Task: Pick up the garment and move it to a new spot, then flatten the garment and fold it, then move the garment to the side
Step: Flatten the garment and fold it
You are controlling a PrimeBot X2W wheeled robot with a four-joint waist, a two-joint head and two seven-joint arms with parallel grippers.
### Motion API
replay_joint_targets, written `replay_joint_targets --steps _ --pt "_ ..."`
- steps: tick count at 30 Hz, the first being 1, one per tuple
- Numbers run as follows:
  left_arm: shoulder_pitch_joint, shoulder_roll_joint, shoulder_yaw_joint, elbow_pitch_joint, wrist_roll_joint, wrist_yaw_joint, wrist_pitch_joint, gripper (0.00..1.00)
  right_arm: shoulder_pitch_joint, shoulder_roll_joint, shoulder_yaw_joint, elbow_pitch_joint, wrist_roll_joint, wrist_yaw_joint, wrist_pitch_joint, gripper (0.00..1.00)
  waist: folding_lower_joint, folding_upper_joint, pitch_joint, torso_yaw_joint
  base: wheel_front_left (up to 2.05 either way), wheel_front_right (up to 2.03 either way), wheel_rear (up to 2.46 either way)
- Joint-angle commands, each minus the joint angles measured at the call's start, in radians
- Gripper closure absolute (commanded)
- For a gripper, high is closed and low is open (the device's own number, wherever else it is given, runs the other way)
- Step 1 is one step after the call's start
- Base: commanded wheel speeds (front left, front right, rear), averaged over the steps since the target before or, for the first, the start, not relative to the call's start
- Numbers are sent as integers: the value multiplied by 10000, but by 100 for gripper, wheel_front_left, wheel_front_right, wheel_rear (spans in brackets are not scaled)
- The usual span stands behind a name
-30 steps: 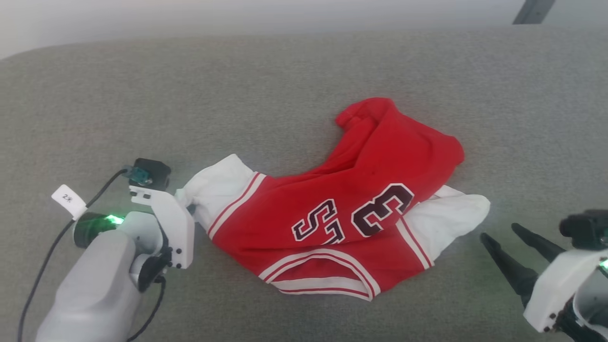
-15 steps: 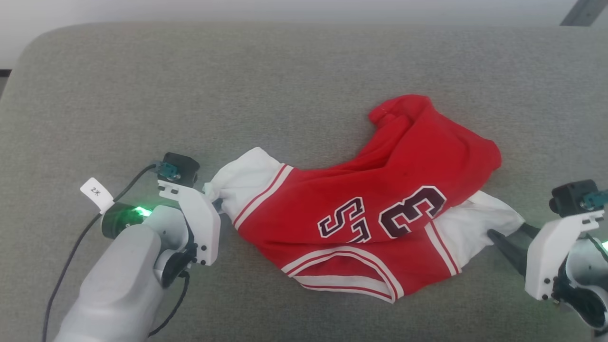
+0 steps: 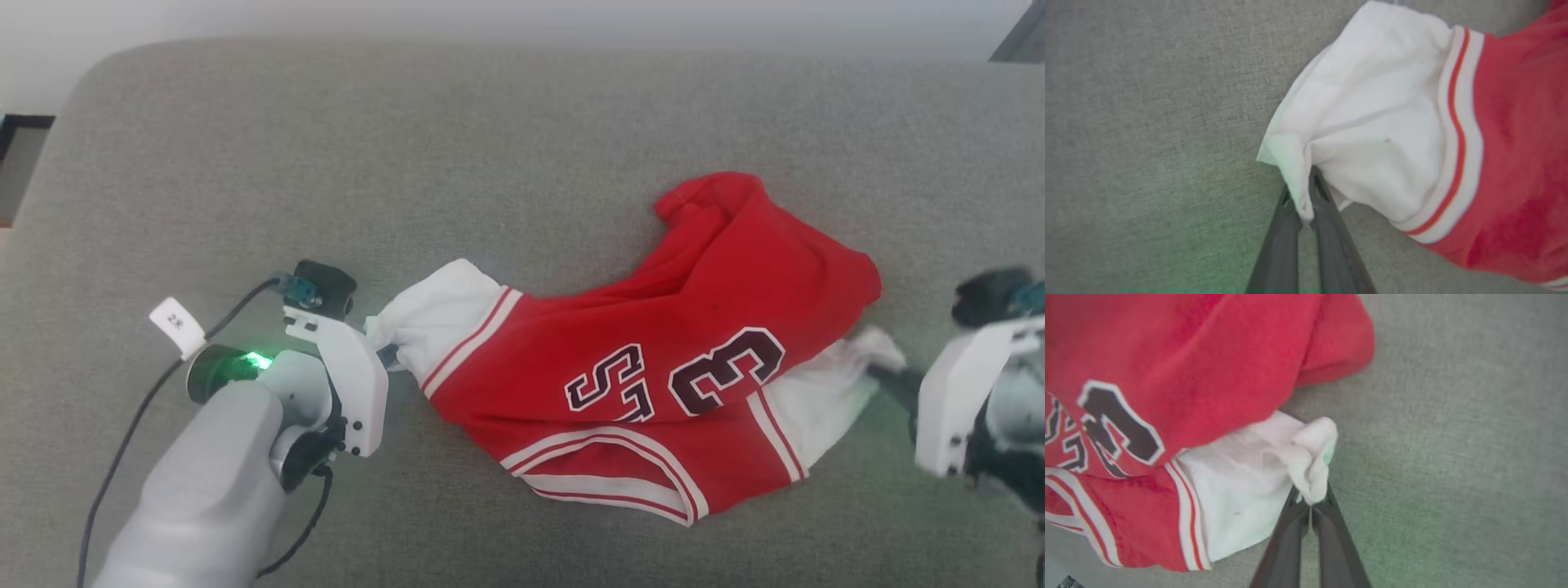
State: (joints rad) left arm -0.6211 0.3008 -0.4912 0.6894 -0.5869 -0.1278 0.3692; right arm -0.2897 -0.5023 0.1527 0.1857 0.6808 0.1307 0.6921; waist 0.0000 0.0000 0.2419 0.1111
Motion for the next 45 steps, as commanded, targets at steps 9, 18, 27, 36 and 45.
replay_joint_targets --steps 9,18,27,36,45 --pt "-1414 934 301 -1837 -467 -14 1208 100 -1606 -257 -667 -596 815 -2 -385 100 0 0 -1134 77 0 0 0" --pt "-2833 1532 788 -2669 -1038 60 2684 100 -3482 741 -1515 293 715 0 -361 100 0 0 -2083 -81 0 0 0" --pt "-4145 1716 1129 -2453 -1289 158 3244 100 -5173 1631 -2284 1139 110 0 -478 100 0 0 -2465 -228 0 0 0" --pt "-5369 1742 1275 -2058 -833 370 2501 100 -6365 1673 -2432 1278 -640 0 -1330 100 0 0 -1987 -345 0 0 0" --pt "-7371 936 1163 -1041 110 781 576 100 -8450 1141 -1573 2253 -1622 0 -4112 100 0 0 11 -592 0 0 0"
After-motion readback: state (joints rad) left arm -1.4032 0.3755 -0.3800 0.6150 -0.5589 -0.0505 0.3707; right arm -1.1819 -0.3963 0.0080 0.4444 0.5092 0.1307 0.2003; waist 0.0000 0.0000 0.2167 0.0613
